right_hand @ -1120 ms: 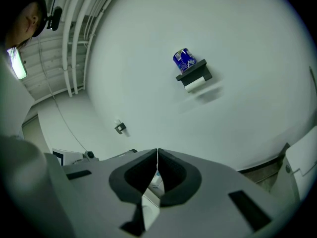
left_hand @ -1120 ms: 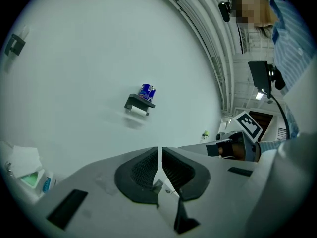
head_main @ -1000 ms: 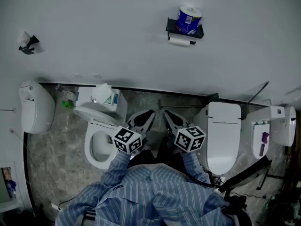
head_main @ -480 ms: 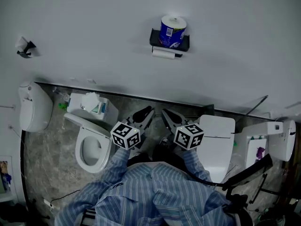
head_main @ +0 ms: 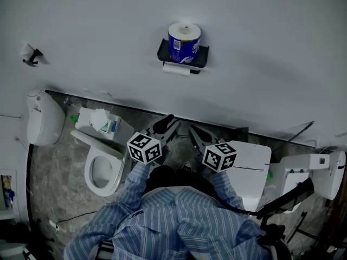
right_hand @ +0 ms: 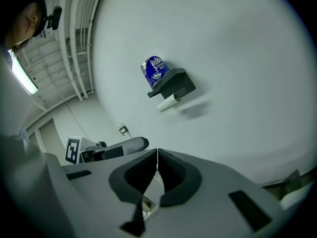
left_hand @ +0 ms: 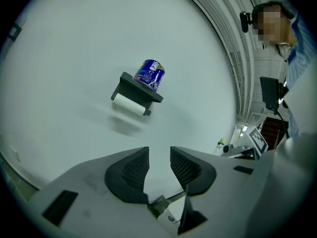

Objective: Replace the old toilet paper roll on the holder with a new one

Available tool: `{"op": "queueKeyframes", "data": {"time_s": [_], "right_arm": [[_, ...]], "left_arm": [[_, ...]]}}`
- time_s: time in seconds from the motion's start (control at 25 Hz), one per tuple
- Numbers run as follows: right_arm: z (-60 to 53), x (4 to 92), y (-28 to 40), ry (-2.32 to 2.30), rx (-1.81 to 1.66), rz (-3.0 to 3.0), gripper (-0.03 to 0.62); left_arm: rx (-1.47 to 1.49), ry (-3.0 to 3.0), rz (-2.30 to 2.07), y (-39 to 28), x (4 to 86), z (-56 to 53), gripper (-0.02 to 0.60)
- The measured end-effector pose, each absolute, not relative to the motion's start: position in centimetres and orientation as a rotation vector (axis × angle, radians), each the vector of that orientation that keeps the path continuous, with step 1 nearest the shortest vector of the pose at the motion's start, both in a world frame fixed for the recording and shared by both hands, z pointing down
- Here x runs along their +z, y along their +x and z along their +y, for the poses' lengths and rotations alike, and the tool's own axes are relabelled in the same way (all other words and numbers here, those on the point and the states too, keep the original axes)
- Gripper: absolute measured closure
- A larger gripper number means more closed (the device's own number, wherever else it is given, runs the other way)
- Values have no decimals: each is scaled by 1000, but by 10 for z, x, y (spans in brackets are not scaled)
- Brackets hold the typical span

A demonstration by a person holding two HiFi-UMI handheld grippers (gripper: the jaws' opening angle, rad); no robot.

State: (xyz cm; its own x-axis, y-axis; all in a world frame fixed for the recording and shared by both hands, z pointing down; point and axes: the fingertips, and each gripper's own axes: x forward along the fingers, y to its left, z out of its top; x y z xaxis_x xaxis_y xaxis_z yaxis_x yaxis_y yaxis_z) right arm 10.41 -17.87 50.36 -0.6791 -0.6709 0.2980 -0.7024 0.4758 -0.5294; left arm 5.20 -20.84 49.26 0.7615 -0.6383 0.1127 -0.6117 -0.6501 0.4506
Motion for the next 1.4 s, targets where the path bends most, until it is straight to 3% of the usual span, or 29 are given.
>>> {"op": "queueKeyframes", "data": {"time_s": [0.48, 1.08, 1.4], "right_arm": [[-206, 506, 111, 1259, 1025, -2648, 586], [-254, 498, 90, 1356, 994, -2603, 586], [-264, 506, 90, 1384, 1013, -2563, 586]], "left_arm": [[-196, 2463, -980, 56, 460, -298, 365], [-360, 2329, -831, 35, 454, -368, 305], [-538, 2159, -773, 22, 454, -398, 304]]}}
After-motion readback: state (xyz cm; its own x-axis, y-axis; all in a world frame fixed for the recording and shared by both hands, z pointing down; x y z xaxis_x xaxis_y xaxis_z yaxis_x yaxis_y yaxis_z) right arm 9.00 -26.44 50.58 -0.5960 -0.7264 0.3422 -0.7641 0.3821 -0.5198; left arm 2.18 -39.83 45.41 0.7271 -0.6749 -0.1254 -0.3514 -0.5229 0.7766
